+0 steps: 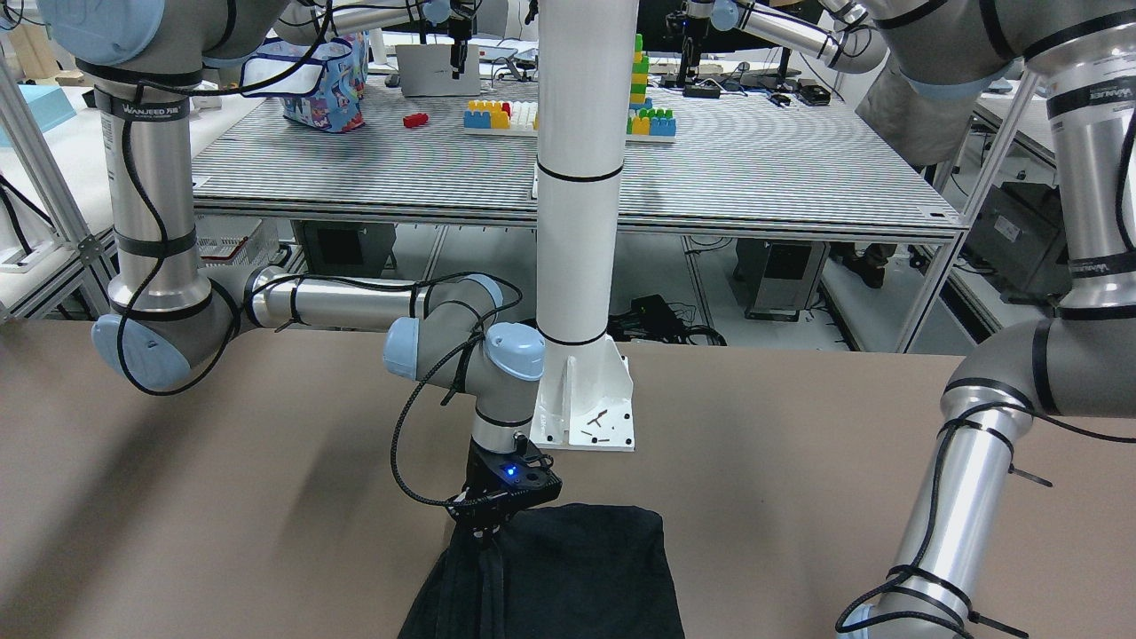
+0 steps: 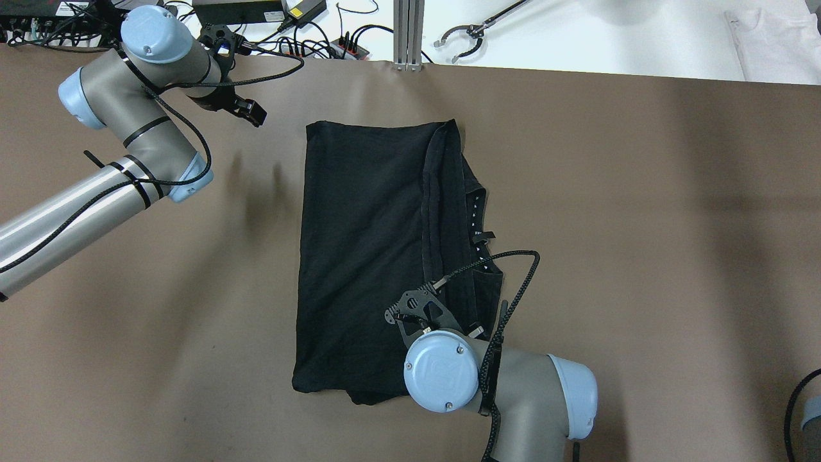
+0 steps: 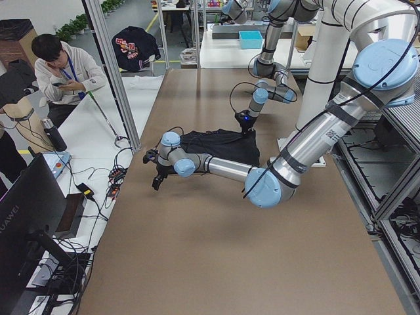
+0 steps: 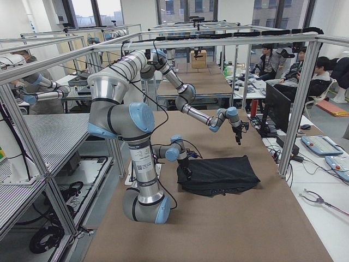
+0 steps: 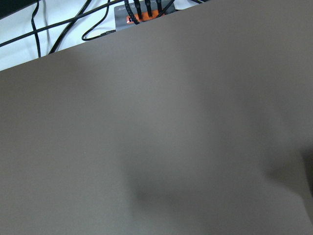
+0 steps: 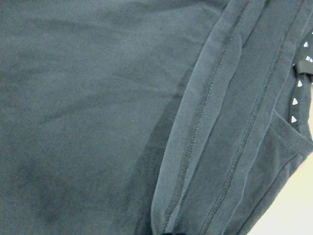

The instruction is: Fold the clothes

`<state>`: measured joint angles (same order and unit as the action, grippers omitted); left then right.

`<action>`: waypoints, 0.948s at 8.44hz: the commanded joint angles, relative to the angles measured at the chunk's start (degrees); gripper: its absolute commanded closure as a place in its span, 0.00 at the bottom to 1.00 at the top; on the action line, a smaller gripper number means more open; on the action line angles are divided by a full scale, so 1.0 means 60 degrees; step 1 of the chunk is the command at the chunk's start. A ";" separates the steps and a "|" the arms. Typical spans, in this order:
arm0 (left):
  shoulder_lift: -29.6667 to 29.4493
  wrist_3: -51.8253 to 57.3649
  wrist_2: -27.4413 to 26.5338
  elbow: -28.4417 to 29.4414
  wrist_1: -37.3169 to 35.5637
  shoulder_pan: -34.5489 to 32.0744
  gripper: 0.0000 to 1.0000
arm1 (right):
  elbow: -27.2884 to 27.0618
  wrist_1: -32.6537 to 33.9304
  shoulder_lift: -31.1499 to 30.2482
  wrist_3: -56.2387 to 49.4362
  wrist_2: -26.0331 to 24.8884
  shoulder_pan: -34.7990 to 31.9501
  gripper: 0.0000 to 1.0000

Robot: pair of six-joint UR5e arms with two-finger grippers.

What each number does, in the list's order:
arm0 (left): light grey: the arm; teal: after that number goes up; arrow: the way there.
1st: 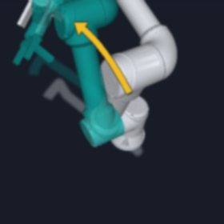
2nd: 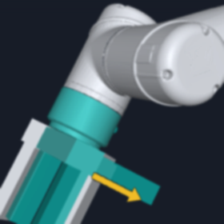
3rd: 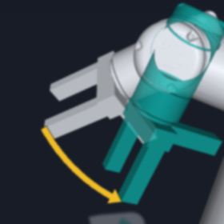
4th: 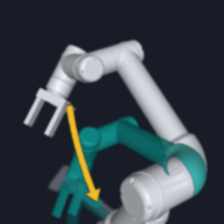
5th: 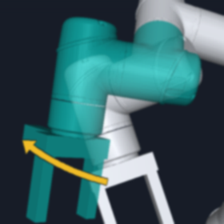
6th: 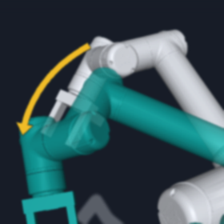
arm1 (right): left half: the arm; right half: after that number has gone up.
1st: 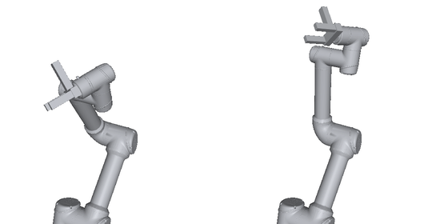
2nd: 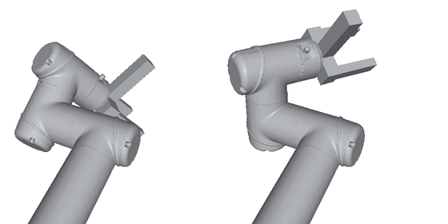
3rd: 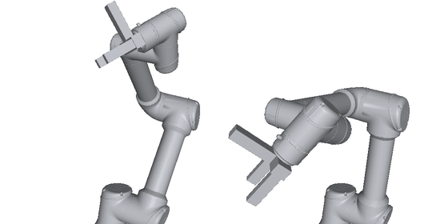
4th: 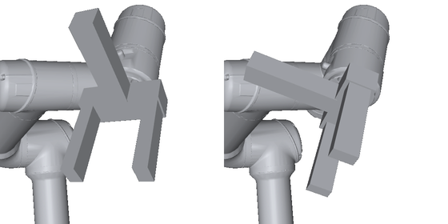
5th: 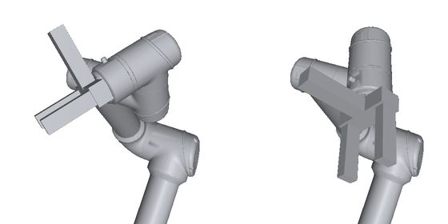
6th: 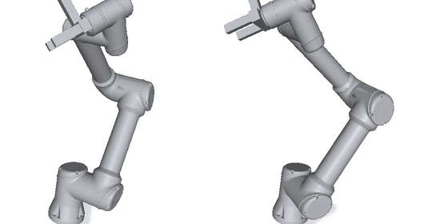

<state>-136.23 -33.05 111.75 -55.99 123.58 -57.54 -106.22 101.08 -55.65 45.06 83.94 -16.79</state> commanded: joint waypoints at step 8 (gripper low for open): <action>0.0000 -0.0015 -0.0021 0.0000 0.0000 0.0025 0.00 | -0.0637 -0.0015 -0.0070 0.0151 0.0264 0.0000 0.34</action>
<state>-136.23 -33.13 111.67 -55.99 123.58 -57.40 -110.49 101.01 -56.65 46.01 85.39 -17.01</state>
